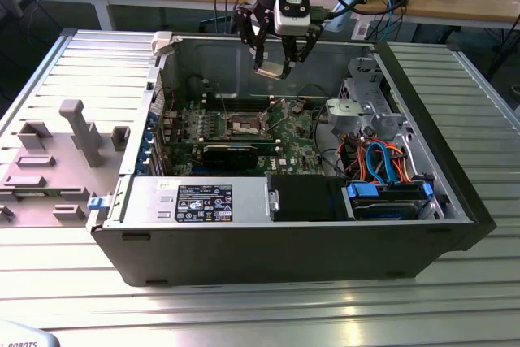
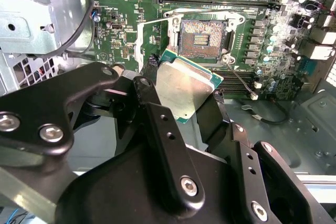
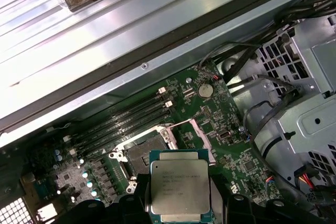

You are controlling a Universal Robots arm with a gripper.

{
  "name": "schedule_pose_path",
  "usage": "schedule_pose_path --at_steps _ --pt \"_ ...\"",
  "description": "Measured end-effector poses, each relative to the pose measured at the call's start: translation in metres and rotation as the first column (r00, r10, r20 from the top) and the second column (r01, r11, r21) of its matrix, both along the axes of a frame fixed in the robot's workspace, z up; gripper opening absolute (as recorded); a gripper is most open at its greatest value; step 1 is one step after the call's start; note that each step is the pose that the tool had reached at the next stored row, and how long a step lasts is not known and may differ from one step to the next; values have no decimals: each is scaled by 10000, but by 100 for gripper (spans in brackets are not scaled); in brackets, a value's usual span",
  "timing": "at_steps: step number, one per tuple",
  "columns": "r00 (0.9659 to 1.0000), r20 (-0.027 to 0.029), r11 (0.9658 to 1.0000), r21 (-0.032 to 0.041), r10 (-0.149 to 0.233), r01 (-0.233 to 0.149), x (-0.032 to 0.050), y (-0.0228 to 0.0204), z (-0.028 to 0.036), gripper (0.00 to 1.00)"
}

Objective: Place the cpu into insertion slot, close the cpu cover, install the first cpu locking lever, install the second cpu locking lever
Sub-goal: 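Place the cpu into insertion slot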

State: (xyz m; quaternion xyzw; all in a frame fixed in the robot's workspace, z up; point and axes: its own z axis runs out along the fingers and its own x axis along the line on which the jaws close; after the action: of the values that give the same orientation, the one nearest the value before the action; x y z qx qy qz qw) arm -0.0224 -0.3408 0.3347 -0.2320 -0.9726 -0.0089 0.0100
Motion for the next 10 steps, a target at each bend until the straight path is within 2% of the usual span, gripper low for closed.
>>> schedule_pose_path --at_steps 10 --pt "10000 0 10000 0 -83 83 0 0 -3 54"
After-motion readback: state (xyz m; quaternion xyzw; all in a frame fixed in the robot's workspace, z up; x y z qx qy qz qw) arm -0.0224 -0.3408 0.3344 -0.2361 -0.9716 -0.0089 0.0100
